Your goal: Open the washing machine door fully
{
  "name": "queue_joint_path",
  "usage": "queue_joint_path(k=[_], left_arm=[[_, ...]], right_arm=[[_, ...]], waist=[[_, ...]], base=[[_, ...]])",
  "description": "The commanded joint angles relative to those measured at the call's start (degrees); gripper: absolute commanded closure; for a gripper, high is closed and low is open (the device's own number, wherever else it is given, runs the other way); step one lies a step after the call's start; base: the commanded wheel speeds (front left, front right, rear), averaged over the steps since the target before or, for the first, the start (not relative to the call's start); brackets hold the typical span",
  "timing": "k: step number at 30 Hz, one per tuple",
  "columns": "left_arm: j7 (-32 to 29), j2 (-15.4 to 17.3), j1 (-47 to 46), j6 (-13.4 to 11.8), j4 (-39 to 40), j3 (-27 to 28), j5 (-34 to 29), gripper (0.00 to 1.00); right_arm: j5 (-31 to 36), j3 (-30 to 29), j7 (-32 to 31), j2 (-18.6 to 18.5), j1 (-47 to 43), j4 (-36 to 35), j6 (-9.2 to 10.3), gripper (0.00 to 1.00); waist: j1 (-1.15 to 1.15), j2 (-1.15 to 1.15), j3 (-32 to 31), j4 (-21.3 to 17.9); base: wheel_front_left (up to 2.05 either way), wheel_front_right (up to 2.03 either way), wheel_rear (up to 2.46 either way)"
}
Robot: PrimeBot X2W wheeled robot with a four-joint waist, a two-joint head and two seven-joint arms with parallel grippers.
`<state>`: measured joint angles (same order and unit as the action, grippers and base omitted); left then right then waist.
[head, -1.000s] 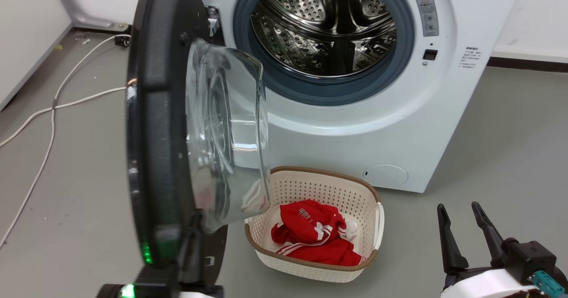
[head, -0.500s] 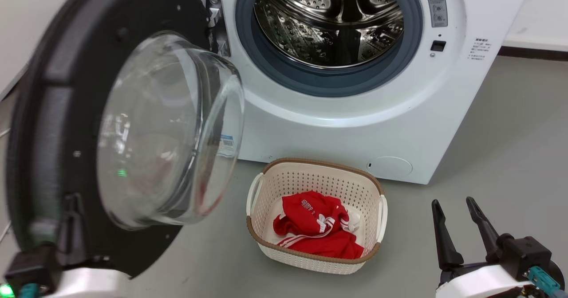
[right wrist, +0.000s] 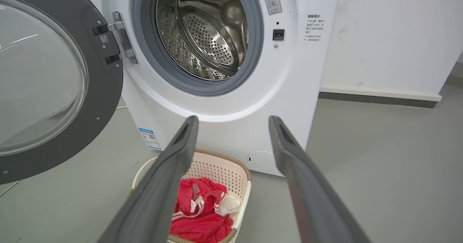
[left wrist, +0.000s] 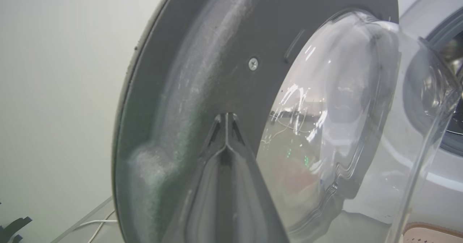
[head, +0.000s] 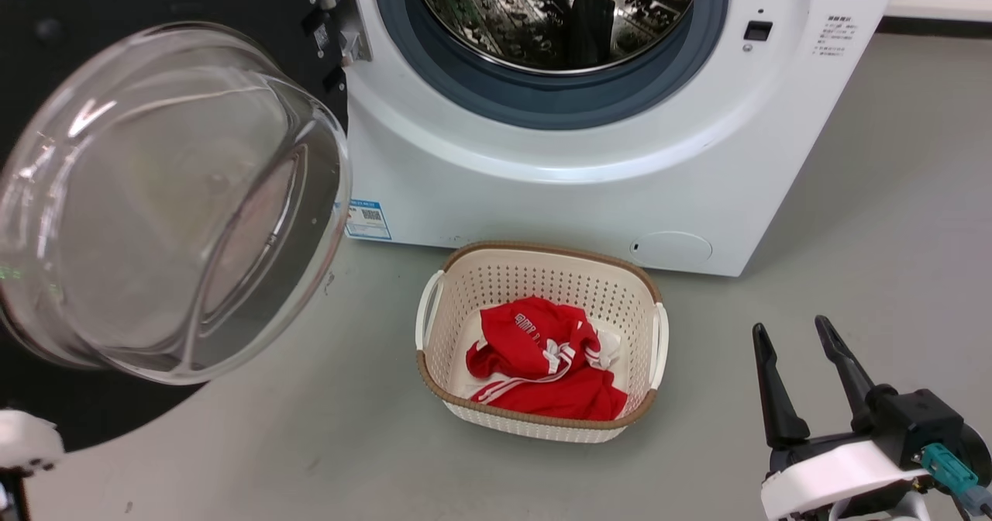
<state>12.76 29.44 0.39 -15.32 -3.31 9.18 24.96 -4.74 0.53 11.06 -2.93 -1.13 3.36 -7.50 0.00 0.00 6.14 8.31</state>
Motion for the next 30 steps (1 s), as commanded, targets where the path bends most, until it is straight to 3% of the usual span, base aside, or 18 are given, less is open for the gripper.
queue_joint_path(k=[1,7,13,21,28,30], left_arm=[[0.5,0.8,-1.6,0.5,-1.6,0.8,0.4,1.00],[2.1,3.1,-6.9,5.0,-12.0,2.6,0.8,1.00],[2.4,2.0,-9.6,6.7,-15.8,4.7,-1.1,1.00],[2.4,-4.3,-4.7,8.2,-10.3,9.1,-5.6,1.00],[2.4,-13.8,2.4,9.3,-1.1,9.7,-9.1,1.00],[2.4,-16.9,4.4,9.4,1.3,9.0,-10.2,0.65]], right_arm=[[0.2,-0.1,0.0,0.1,1.3,-0.4,0.02,0.00],[0.7,-0.2,0.1,0.1,2.2,-0.6,0.03,0.00],[0.3,-0.4,0.5,0.1,2.4,0.0,0.02,0.00],[-1.0,-0.6,0.9,0.1,1.1,1.5,0.02,0.00],[-1.4,-1.1,1.0,0.1,0.0,2.1,0.02,0.00],[-1.2,-1.0,1.0,0.1,-0.1,2.1,0.02,0.00]], waist=[[0.00,0.00,0.8,-0.2],[0.00,0.00,2.5,-0.6],[0.00,0.00,2.5,-0.9],[0.00,0.00,-0.1,-1.2],[0.00,0.00,-2.4,-0.9],[0.00,0.00,-3.0,-0.8]], base=[[0.00,0.00,0.00],[0.00,0.00,0.00],[0.00,0.00,0.00],[0.00,0.00,0.00],[0.00,0.00,0.00],[0.00,0.00,0.00]])
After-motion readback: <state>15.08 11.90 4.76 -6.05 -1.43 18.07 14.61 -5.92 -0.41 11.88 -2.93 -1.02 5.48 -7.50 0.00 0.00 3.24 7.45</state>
